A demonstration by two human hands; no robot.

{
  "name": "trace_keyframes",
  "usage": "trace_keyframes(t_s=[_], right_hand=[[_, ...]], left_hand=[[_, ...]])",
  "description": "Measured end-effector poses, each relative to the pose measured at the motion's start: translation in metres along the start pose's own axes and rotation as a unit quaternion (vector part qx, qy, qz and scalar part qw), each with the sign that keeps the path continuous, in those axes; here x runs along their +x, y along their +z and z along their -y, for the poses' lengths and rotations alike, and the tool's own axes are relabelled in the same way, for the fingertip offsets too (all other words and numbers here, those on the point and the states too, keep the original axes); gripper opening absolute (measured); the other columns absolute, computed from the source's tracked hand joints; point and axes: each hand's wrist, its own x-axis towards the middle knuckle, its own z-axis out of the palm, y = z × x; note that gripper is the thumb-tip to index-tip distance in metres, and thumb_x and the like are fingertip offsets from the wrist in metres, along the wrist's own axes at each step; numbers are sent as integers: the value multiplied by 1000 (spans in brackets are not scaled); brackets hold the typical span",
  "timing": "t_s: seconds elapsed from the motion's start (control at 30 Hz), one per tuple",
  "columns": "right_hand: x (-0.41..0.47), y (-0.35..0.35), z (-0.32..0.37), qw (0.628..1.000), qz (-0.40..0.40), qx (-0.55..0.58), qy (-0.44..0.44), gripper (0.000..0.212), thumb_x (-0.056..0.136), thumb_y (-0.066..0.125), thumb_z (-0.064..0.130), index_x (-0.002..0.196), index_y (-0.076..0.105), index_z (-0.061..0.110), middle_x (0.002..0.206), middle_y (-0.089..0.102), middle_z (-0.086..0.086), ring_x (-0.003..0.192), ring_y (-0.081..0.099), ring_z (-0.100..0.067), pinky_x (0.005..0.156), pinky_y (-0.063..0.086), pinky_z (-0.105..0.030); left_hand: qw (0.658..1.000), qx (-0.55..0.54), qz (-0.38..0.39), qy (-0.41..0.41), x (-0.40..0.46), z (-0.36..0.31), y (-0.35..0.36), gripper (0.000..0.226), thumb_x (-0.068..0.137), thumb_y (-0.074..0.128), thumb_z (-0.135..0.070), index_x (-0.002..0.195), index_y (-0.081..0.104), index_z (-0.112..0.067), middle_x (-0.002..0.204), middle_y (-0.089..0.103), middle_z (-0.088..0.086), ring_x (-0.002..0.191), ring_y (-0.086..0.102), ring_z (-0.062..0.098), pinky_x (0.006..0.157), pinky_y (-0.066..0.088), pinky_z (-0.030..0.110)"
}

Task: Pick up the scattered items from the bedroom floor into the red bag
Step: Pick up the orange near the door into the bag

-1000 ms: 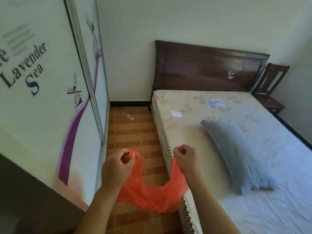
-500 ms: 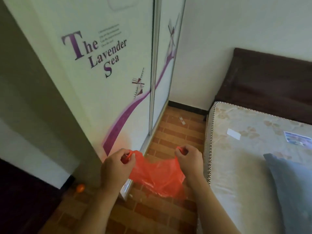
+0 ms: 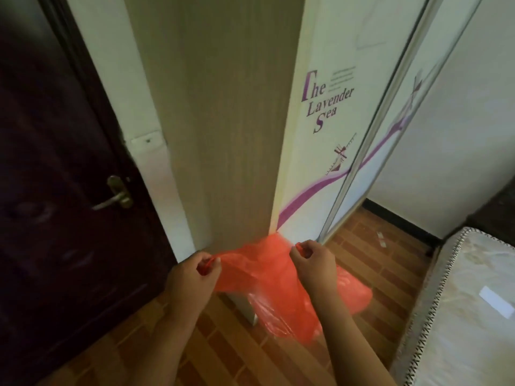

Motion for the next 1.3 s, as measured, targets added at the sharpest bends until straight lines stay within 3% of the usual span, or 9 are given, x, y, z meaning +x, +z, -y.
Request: trace_keyframes(t_s=[0.2,0.37,0.5,0.63,0.73,0.9,1.07,1.17,1.3], right_hand=[[-59,87,63,996,61,-9,-58,27,81,72,24,61,55,18,50,48,5,45,42,-3,50,32,-31],[-114,152,116,987,109,-34,-109,18,83,74,28,71,64,18,62,63,4,61,60,-14,53,33,-32],[-155,201,160,978,151,-28,-142,21,82,74,27,68,64,16,58,61,8,57,58,-1,54,43,-30],[-196,246,201,961,210,-12,-178,18,84,72,24,67,65,24,61,64,9,59,59,-2,55,45,-25],[-222,275,225,949,240,-7,-203,19,84,70,27,68,67,17,59,63,2,57,61,-13,56,49,-33],[-244,314,253,928,297,-25,-226,18,86,68,26,69,66,20,58,62,2,51,55,-10,53,47,-36],[-254,358,276,904,328,-57,-268,15,89,70,33,77,71,25,66,65,9,62,60,-6,55,40,-23],[-261,388,285,887,352,-64,-291,21,90,71,36,72,63,27,64,60,13,60,53,2,59,35,-28],[-264,432,292,858,403,-53,-314,4,87,76,29,86,75,25,75,65,13,73,59,-9,70,41,-28]], left_hand=[[995,-8,-48,-89,-20,94,-91,15,92,69,-44,88,71,-30,76,68,-17,74,66,7,67,57,32],[984,-29,-89,-153,-46,174,-165,14,91,68,-46,85,69,-34,82,68,-17,83,66,11,75,55,34],[972,-30,-143,-185,-64,231,-218,18,86,69,-51,80,67,-34,76,70,-12,79,70,17,75,57,38],[960,-31,-187,-205,-85,272,-269,24,84,63,-57,83,69,-33,77,71,-12,80,69,16,76,57,38],[949,-34,-218,-226,-105,299,-297,25,86,61,-58,87,67,-34,77,69,-13,81,68,15,77,58,40],[930,-28,-266,-250,-130,327,-323,28,86,56,-55,88,69,-31,75,69,-15,75,67,10,75,59,39],[899,-53,-283,-330,-147,352,-334,23,88,61,-55,85,69,-34,72,68,-11,71,67,11,71,60,40],[873,-67,-287,-389,-152,366,-337,19,88,66,-48,80,69,-31,71,69,-4,69,68,17,71,61,45],[849,-35,-319,-420,-152,373,-343,26,83,60,-58,79,68,-34,63,66,-7,62,66,15,62,56,36]])
